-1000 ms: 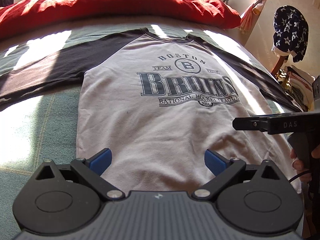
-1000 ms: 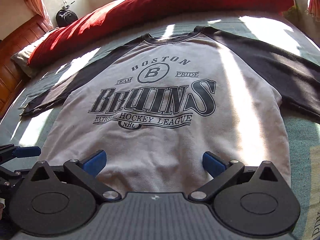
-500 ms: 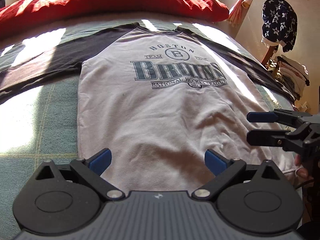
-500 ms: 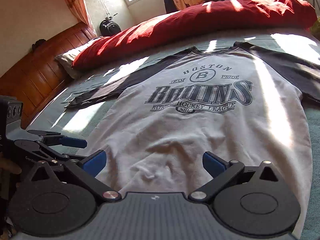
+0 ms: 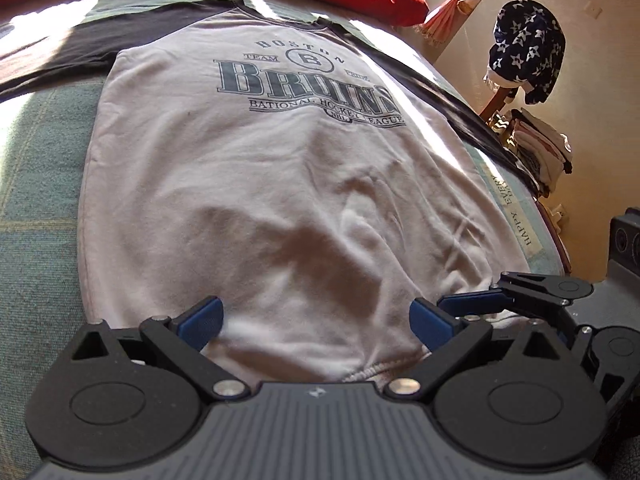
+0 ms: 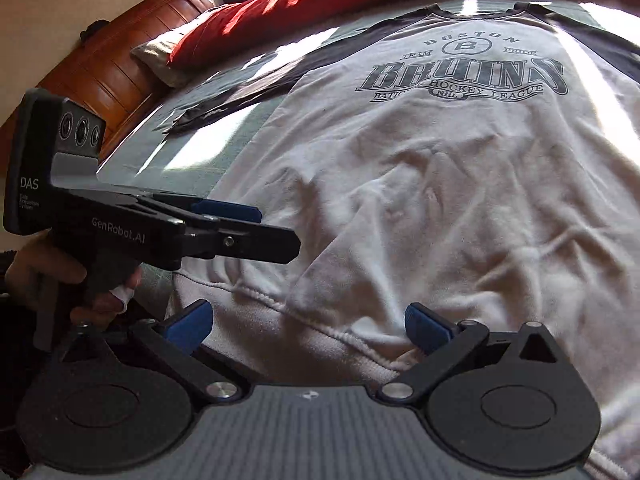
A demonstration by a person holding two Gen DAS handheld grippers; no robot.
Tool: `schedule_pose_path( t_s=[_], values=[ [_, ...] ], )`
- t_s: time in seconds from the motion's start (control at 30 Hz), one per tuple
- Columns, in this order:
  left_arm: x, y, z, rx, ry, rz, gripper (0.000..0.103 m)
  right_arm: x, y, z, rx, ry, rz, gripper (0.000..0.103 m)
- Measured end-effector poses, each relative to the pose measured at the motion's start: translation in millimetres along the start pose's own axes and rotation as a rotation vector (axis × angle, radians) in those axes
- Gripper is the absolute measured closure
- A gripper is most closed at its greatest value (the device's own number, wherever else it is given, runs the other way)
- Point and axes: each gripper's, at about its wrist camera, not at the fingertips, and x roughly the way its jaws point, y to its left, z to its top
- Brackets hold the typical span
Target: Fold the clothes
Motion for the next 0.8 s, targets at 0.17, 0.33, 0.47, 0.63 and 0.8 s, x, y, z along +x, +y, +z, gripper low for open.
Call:
schedule_pose_path(
  t_s=[0.17, 0.33, 0.47, 0.63, 0.8],
  values=[
    [-26.5, 19.2, -28.5, -0.021, 0.047, 0.089, 0.004, -16.9, -1.1, 2.0, 0.017, -0.046, -0.019, 0.000],
    [-53.9, 20.4, -23.7, -0.022, -0.013, 0.080, 0.004, -27.1, 2.7, 5.2, 0.021, -0.093, 0.005, 0.000],
    [-68.6, 16.5, -11.6, 0.003, -0.079, 0.069, 0.004, -10.5, 24.3, 5.4, -0.048, -0.085, 0.092, 0.000],
    [-80.2, 18.6, -8.0, 0.013, -0.109, 0.079, 0.004, 20.7, 56.0, 2.7, -0.150, -0.055, 0.155, 0.000],
    [-86.8, 24.7, -16.5, 0.018, -0.127, 0.115, 0.005, 34.3, 96.0, -9.8, -0.380, -0.036, 0.073, 0.002]
  ],
)
